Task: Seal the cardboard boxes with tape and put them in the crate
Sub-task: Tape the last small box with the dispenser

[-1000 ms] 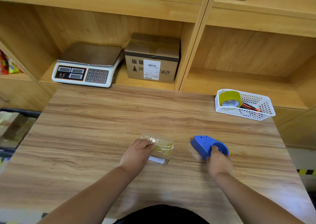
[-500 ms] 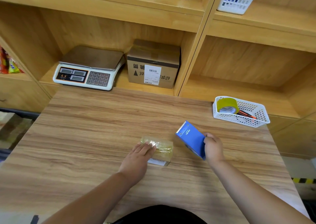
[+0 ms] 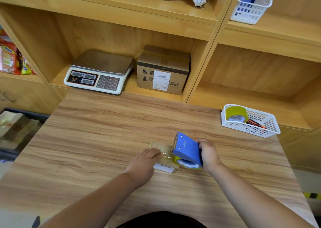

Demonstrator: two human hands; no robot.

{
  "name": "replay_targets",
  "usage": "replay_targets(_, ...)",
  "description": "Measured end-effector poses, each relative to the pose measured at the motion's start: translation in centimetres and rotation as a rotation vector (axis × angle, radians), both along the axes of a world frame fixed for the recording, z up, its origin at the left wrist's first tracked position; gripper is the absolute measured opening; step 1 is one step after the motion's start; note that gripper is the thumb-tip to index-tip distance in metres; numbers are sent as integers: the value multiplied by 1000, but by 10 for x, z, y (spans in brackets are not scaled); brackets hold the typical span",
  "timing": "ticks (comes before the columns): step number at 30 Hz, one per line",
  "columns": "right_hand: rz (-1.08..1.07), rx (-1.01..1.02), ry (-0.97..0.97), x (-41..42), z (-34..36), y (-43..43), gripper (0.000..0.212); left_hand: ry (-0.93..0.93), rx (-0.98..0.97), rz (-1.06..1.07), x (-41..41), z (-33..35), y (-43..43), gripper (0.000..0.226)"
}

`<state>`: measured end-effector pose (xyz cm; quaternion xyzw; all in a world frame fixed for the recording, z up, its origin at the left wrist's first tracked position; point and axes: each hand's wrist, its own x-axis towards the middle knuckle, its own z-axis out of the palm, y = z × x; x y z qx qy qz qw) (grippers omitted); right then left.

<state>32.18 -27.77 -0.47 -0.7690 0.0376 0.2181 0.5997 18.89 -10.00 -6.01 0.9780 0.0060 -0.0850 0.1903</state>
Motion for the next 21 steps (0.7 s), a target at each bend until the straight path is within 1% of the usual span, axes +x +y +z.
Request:
replay_targets(4,35,-34,-34,-1,-1,2,16,53,-121,58,7,3,1,57)
replay_targets(6,63,-54,-51,0,-1,2,22,51,-261,171,13,9,0,50)
replay_targets(8,84,-66,-66,1,-2,2,19,33,-514,376,18,19,-6,41)
replay_targets(11,88,-58,-77,2,-3,2,16,-8,-981,674,22,35,-15,32)
replay_targets(12,87,-58,-78,2,-3,1,17,-29,-1075,753,23,40,-17,30)
replay_targets(14,91,-59,-85,3,-5,0,18,-64,-1162,850,23,49,-19,26)
replay_targets(17,101,-55,-100,4,-7,0,17,-68,-1247,870,24,60,-24,28)
replay_targets(21,96,-33,-82,4,-6,1,20,32,-1339,882,27,68,-30,25)
